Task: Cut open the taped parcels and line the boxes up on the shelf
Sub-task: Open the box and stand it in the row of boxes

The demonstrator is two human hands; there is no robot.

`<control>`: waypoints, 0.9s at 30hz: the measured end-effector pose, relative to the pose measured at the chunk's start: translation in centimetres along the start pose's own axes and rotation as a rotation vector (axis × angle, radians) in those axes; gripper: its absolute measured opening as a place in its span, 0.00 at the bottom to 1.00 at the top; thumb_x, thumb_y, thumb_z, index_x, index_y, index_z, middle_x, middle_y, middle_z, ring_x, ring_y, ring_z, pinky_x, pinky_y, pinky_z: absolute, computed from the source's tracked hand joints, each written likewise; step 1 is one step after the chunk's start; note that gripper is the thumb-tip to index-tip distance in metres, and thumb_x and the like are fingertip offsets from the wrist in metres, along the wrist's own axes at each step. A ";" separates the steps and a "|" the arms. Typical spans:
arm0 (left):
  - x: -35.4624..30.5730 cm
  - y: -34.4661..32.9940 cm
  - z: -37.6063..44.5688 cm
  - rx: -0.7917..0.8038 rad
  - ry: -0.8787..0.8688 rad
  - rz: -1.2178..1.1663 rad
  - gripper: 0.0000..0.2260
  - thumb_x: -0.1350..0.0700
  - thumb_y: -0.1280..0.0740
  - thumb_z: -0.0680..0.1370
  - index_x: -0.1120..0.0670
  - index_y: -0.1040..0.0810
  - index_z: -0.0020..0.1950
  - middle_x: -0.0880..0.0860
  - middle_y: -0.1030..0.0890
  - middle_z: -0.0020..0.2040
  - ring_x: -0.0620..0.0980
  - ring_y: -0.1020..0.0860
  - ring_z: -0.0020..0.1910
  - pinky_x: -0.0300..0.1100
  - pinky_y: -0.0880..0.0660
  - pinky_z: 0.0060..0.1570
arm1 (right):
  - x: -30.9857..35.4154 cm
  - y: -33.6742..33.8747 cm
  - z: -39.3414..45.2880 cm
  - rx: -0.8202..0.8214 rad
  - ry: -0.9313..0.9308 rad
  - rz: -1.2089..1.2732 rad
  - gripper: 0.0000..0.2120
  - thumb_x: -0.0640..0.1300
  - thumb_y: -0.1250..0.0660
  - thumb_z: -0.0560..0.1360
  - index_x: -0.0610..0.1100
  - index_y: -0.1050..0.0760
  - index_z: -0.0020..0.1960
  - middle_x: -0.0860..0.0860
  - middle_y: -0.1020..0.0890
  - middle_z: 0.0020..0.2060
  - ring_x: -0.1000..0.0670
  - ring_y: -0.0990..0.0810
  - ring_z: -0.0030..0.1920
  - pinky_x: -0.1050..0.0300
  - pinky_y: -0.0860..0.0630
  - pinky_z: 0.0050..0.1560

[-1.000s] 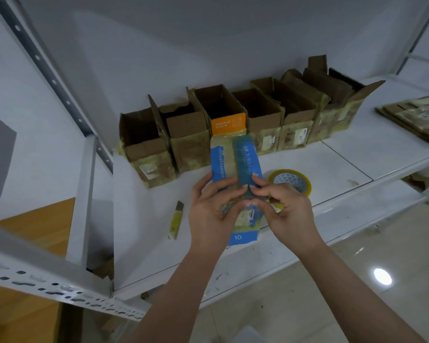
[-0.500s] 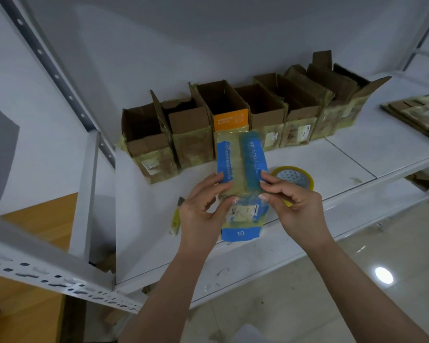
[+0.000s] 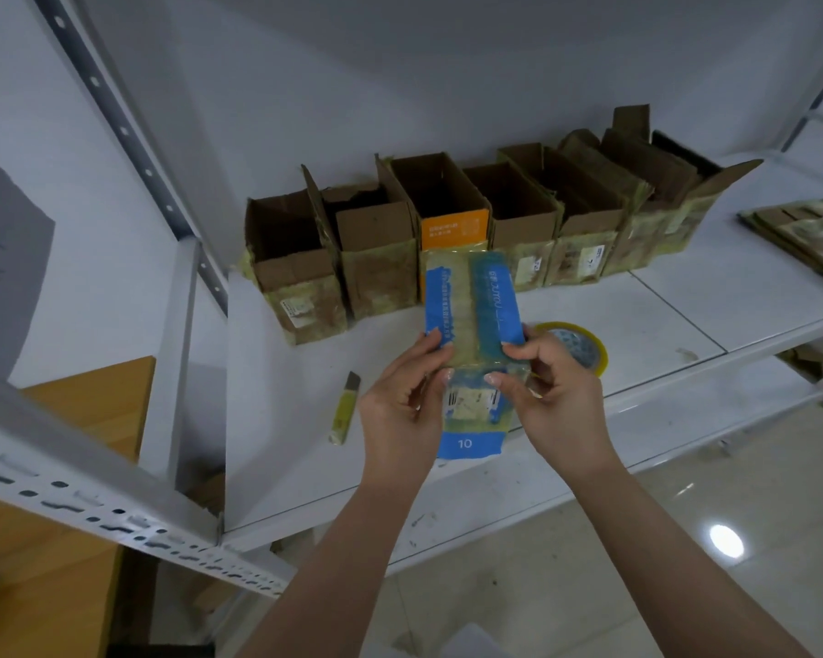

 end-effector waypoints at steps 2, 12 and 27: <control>-0.8 -0.1 0.4 0.023 -0.005 0.009 0.13 0.64 0.31 0.77 0.52 0.20 0.60 0.43 0.23 0.63 0.37 0.25 0.63 0.48 0.18 0.51 | 0.5 0.2 0.6 -0.009 -0.026 -0.004 0.18 0.33 0.25 0.70 0.56 0.25 0.45 0.72 0.20 0.49 0.61 0.18 0.50 0.70 0.23 0.48; -4.3 -1.0 4.3 0.247 0.167 -0.130 0.19 0.35 0.49 0.79 0.32 0.32 0.69 0.50 0.26 0.70 0.53 0.27 0.69 0.56 0.28 0.66 | 6.9 2.9 3.9 0.015 -0.090 0.052 0.10 0.41 0.23 0.68 0.54 0.22 0.40 0.58 0.14 0.39 0.56 0.15 0.42 0.52 0.18 0.44; -8.2 -1.5 4.6 0.227 0.000 0.020 0.16 0.44 0.46 0.82 0.52 0.28 0.62 0.47 0.22 0.55 0.47 0.21 0.53 0.52 0.22 0.52 | 9.5 3.9 3.4 -0.012 -0.068 -0.044 0.09 0.43 0.24 0.70 0.55 0.22 0.41 0.59 0.14 0.39 0.57 0.15 0.41 0.50 0.17 0.39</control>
Point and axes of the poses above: each hand's wrist, its own z-axis towards the middle knuckle, its own y-axis out of the back of the hand, x = y × z, the point moved 10 cm from there along z, towards the middle knuckle
